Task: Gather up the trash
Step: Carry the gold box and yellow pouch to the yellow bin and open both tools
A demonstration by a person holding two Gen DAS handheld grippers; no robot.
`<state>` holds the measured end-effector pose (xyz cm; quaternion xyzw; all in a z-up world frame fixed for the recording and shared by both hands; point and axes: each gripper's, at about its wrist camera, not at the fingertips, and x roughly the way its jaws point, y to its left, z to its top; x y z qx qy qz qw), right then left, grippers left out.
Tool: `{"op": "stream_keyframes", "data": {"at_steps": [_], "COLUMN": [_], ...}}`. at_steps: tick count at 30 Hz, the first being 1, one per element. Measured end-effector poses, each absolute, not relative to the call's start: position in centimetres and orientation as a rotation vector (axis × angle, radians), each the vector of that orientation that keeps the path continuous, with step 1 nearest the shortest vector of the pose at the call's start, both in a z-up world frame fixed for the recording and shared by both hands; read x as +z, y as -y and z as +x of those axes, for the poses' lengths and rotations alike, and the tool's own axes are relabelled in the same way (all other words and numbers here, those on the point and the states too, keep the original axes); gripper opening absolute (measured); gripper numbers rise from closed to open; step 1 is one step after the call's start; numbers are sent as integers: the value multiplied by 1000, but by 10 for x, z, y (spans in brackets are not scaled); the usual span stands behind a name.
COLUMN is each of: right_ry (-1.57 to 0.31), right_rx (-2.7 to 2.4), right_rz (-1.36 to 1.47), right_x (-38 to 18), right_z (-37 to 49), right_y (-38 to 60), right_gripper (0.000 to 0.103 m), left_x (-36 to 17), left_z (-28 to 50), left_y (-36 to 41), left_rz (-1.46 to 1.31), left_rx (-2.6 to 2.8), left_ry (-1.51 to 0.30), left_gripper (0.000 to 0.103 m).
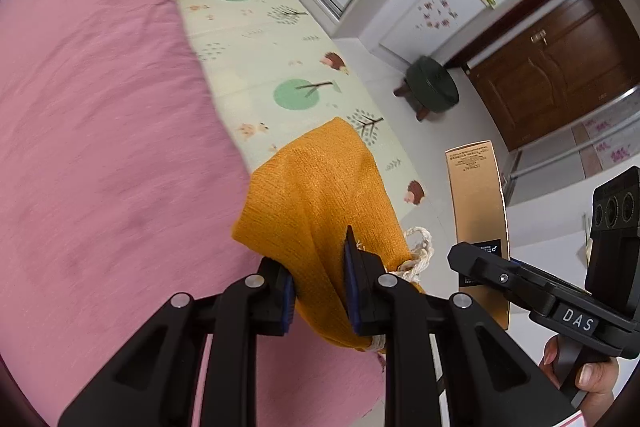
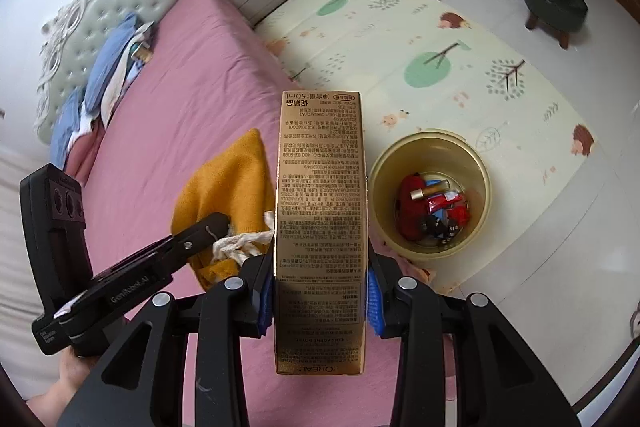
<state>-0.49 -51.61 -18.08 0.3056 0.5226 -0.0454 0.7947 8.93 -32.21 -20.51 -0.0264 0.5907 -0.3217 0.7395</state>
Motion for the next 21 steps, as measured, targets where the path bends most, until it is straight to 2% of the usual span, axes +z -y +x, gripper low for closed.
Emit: {"op": "stream_keyframes", "data": {"at_steps": [15, 18, 19, 20, 21], "right_ry": [-1114, -1116, -1109, -1112, -1124], "right_rx": [-198, -196, -200, -209, -242], "right_rz": [731, 727, 733, 739, 742], "right_x": [-206, -206, -206, -206, -208], "right_z": [8, 12, 13, 13, 13], "right_y": [590, 599, 603, 605, 610], "right_gripper": [35, 36, 40, 52, 70], "left_x": [-254, -257, -258, -259, -261], "left_z": [124, 128, 129, 130, 132], "left_y": [419, 429, 432, 436, 439], "left_rz": [10, 18, 24, 39, 61], "left_rx": [-803, -838, -847, -855, -845], "left_ry": [-1383, -1385, -1387, -1401, -1410], "left_gripper": [21, 24, 35, 59, 73]}}
